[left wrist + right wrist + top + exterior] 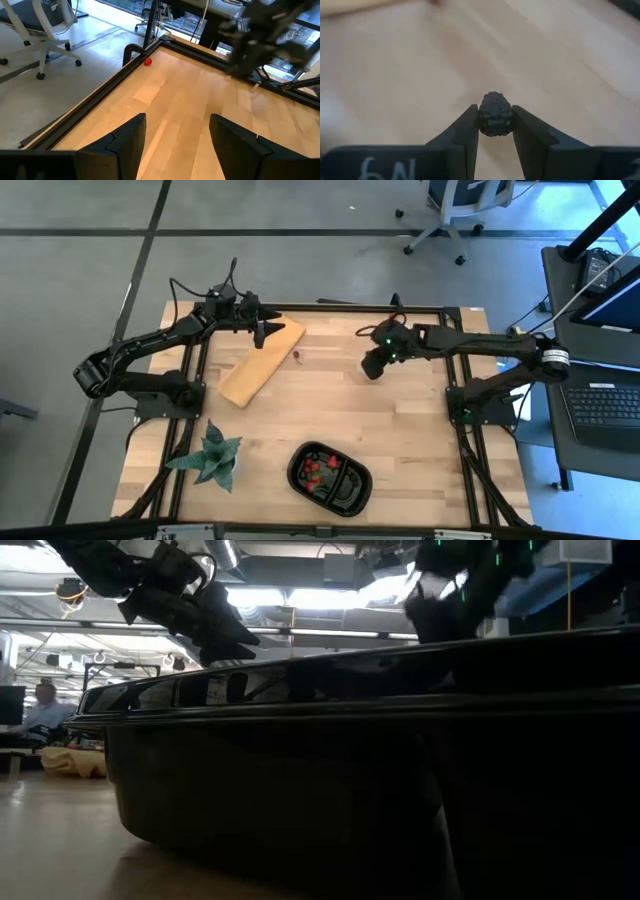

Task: Pick and placing Produce into tupperware
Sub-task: Put the blackberry into the black container

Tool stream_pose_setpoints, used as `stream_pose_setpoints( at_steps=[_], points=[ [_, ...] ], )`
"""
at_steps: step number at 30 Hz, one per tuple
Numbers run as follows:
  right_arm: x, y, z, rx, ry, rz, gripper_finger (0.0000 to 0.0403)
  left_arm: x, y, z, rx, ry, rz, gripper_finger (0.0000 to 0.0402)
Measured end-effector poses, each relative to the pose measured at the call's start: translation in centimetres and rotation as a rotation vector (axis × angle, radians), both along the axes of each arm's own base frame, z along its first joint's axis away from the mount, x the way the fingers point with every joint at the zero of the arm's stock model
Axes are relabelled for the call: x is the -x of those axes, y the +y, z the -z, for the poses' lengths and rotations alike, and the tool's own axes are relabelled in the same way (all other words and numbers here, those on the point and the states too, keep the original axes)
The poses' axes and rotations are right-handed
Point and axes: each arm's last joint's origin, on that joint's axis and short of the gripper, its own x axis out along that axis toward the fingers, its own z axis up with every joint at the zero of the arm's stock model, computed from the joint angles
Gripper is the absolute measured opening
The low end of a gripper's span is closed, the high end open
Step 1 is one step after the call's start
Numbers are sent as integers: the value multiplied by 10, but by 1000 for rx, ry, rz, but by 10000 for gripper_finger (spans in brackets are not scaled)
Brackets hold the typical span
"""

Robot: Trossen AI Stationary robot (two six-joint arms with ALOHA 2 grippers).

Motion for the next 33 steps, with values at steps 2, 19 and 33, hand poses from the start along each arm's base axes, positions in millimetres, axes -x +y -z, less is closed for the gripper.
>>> stream_pose_setpoints(
  at_steps=[2, 19, 33],
  points=[
    [-9, 17, -21, 11, -37, -73, 108, 0, 0, 0, 0, 0, 0, 212],
    [-17, 180, -67, -29, -162, -541, 105, -26, -34, -1, -9, -7, 173, 212],
    [-35, 261, 10, -73, 17, -648, 107, -53, -88, 0, -66, 38, 217, 212]
  ],
)
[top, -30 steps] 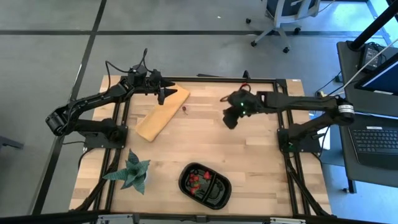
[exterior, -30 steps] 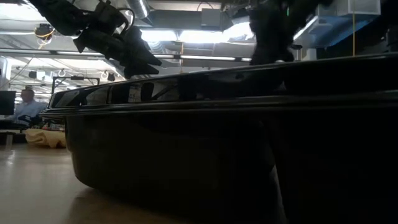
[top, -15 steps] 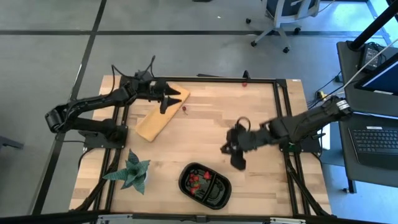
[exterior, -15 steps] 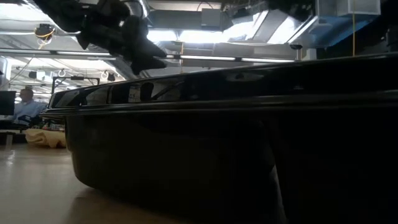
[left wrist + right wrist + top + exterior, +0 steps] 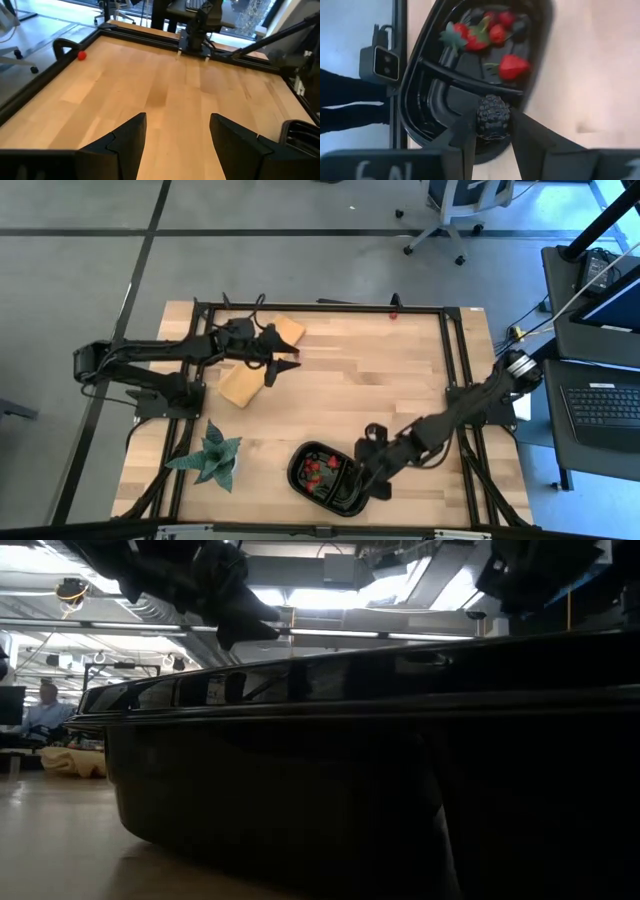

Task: Pick and placing Produce into tupperware
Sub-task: Put the blackberry into the black container

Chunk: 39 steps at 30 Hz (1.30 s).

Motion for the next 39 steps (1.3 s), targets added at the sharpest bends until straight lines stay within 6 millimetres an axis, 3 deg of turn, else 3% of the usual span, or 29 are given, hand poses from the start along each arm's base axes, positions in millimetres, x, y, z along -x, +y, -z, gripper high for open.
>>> stream_pose_setpoints(
  at_steps=[11, 22, 31, 39],
  points=[
    [-7, 38, 37, -35, -5, -69, 108, -5, -19, 0, -5, 4, 61, 212],
    [-8, 49, 67, -16, 64, -49, 108, -7, -28, 1, 11, 9, 75, 212],
    [-9, 49, 71, -26, 79, -28, 111, -8, -32, 1, 11, 9, 91, 212],
    [-8, 50, 71, -68, 111, -34, 144, -8, -32, 1, 12, 9, 90, 212]
  ],
)
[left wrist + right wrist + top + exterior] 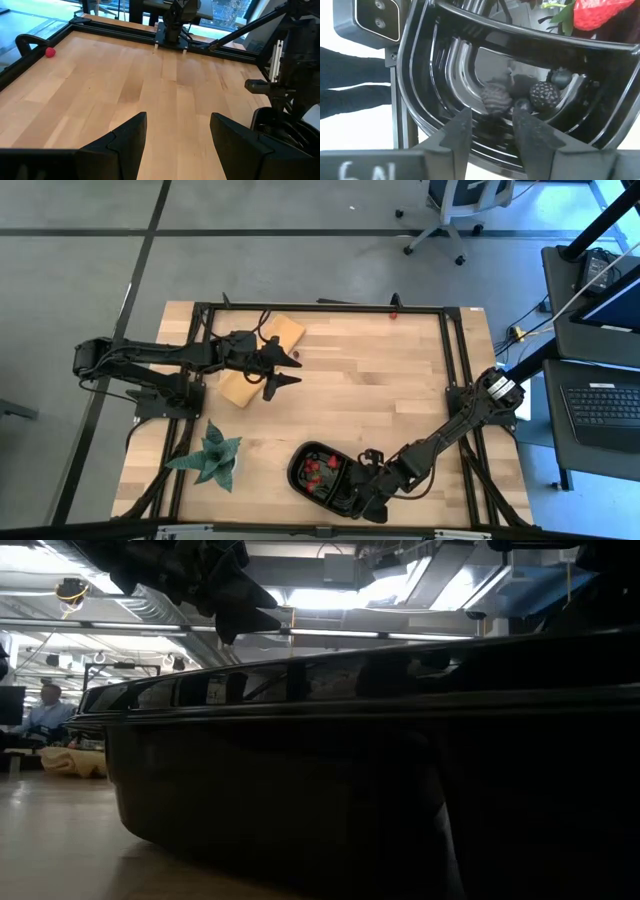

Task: Pick and placing Produce into tupperware
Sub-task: Put the blackberry into the black container, then put the red cherry into the black container

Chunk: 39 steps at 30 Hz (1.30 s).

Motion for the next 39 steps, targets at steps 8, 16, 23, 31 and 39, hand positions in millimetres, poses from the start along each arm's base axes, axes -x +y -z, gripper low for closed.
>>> stream_pose_setpoints(
  at_steps=[8, 16, 23, 31, 39],
  points=[
    [0, 0, 0, -3, 2, 7, 194, 0, 0, 0, 2, 0, 0, 212],
    [-4, -13, -36, -92, -70, 118, 213, 0, 0, 0, 103, -1, -36, 212],
    [-1, -47, -84, -64, -191, 97, 214, 0, 0, 0, 122, -2, -43, 212],
    [13, -114, -119, 100, -205, 162, 214, 0, 0, 0, 122, -1, -42, 212],
    [45, -185, -110, 71, -329, 298, 214, 0, 0, 0, 96, 2, -26, 212]
  ],
)
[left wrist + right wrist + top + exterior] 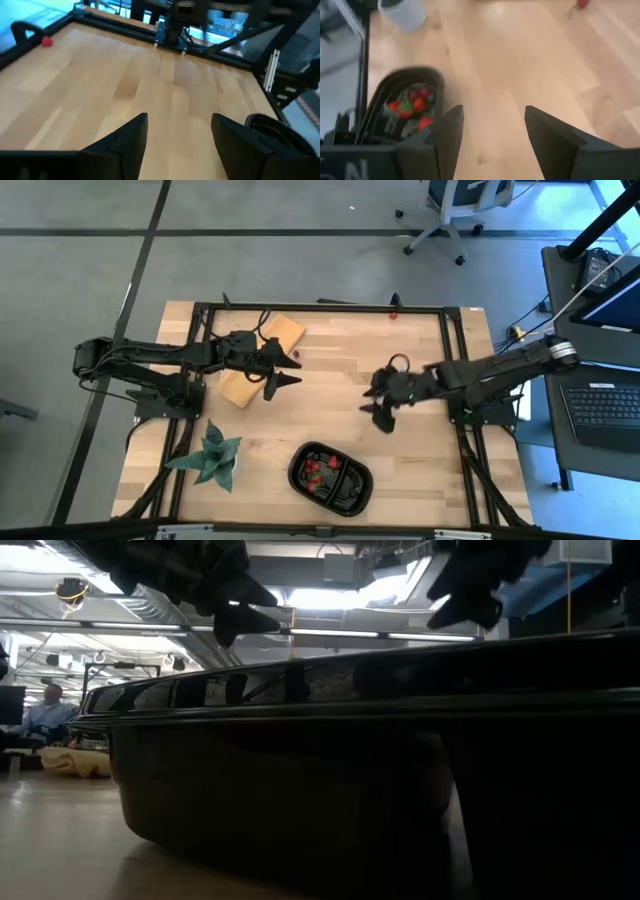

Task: Pick and placing Produce into tupperware
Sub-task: Put the red cherry into the black container

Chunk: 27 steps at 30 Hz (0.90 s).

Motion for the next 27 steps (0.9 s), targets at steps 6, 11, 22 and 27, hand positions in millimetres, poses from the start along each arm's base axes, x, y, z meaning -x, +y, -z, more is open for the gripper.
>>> stream_pose_setpoints(
  at_steps=[6, 11, 22, 27],
  points=[
    [31, -40, 29, -50, -139, 146, 214, 1, 9, 2, -86, 87, 10, 212],
    [44, -57, 49, -116, -222, 226, 214, -4, 33, -3, -137, 294, -11, 212],
    [44, -74, 55, -112, -260, 293, 214, -41, 101, 10, -268, 611, 72, 212],
    [44, -74, 55, -113, -261, 293, 214, -51, 115, 37, -233, 687, 84, 212]
  ],
)
